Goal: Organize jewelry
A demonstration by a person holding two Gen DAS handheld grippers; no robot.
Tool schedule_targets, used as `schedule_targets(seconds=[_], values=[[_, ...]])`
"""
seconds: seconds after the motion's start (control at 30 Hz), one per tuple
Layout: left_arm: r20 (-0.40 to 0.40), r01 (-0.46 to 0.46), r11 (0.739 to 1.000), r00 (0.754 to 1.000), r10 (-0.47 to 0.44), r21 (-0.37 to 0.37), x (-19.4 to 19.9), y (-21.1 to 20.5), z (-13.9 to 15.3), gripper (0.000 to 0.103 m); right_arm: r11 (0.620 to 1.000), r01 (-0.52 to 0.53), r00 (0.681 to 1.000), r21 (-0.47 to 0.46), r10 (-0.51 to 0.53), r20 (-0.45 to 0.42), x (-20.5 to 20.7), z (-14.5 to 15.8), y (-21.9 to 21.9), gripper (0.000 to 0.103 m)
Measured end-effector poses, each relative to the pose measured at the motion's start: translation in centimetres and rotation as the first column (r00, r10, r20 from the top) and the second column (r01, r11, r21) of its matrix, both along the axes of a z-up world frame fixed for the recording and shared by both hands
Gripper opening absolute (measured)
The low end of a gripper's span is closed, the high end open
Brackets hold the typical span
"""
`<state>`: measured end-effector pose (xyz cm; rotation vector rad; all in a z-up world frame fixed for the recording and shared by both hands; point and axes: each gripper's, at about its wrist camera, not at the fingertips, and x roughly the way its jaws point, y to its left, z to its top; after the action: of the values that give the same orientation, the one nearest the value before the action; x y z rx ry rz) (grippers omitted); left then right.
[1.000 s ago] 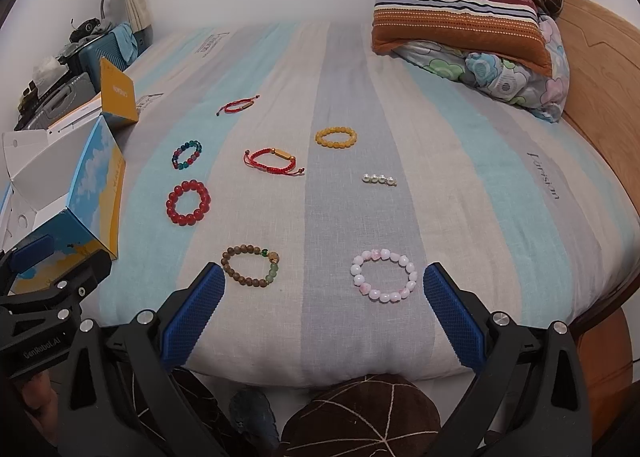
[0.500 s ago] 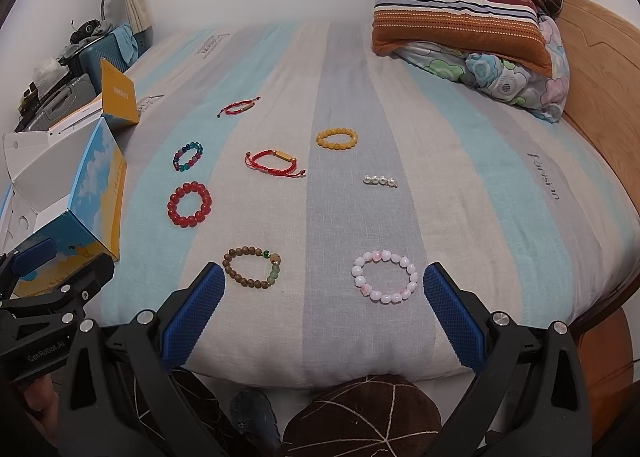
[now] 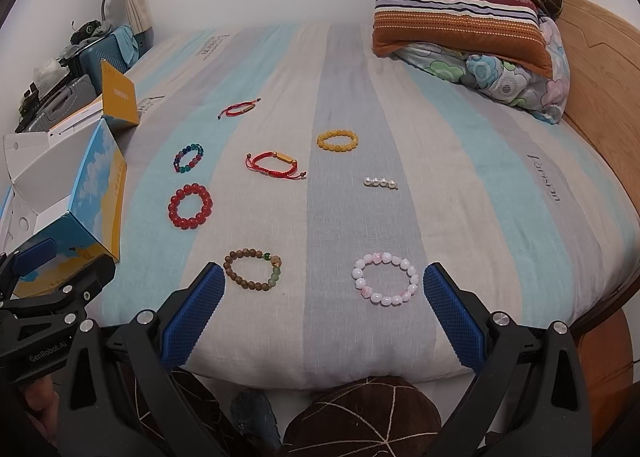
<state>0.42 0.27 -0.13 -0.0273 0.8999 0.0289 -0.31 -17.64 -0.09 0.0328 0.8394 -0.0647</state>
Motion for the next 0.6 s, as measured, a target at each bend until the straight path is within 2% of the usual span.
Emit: schedule_targets(seconds=[0.37, 0.6], values=[[-0.012, 0.013, 1.000, 1.000, -0.013, -0.003, 0.7, -0.3, -0.5, 0.098, 1.000, 0.001, 1.000, 0.001, -0.001, -0.011, 0.5, -0.4, -0.3, 0.096], [-0.086, 0.045, 0.999, 0.995, -0.048, -0.031, 3.5, -1.4, -4.0, 0.098, 1.000, 0.029, 0.997, 0.000, -0.029, -0.078, 3.0, -3.2, -2.5, 0.096]])
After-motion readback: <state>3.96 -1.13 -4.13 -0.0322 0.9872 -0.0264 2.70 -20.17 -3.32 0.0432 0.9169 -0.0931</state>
